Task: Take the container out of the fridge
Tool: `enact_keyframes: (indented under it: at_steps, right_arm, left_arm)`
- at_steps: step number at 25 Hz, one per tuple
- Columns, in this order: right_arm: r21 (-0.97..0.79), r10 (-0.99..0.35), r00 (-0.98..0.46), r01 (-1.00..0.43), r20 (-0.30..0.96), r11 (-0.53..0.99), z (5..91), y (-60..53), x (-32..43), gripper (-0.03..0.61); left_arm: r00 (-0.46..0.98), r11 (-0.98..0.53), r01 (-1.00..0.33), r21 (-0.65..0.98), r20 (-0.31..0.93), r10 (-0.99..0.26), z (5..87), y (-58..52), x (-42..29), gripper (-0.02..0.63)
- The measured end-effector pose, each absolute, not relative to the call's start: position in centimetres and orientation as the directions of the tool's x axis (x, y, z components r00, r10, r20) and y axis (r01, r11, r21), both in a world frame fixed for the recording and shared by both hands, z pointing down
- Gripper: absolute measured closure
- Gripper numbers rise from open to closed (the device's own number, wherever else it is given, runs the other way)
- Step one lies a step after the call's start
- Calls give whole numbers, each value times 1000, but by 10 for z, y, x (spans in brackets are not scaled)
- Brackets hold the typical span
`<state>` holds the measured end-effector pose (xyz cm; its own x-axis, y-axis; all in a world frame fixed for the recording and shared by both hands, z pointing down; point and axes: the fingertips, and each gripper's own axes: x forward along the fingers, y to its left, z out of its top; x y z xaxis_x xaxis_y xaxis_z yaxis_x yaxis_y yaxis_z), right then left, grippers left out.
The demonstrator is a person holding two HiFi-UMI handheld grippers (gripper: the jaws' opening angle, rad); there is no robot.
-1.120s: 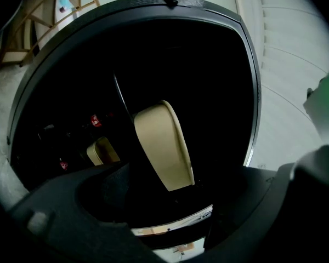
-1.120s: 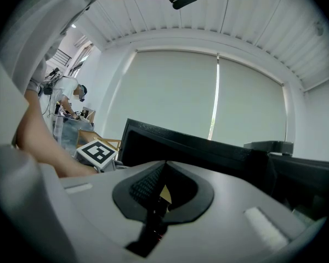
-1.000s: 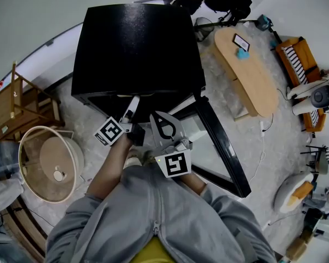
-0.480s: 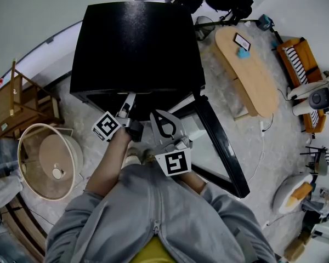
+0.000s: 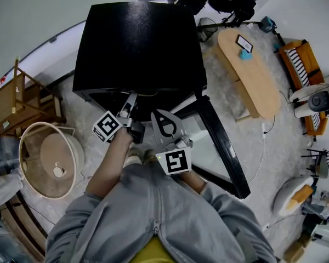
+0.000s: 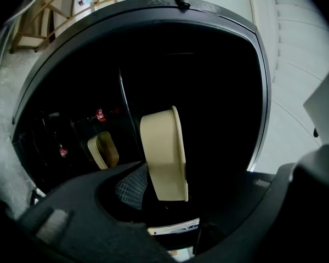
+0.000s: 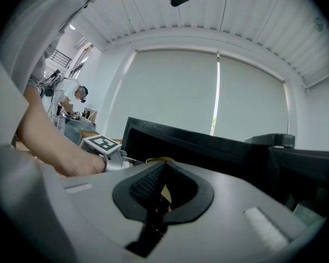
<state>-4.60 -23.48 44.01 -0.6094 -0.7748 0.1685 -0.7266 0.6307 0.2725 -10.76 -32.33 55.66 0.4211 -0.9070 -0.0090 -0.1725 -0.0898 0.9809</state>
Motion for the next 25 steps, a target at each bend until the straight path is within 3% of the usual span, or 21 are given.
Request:
enact_keyframes:
  at_steps: [25]
  right_arm:
    - [258, -769, -616, -725, 172, 639, 445, -235, -47, 581]
  left_arm:
    - [313, -99, -26, 995, -86, -946, 533, -298, -118, 400]
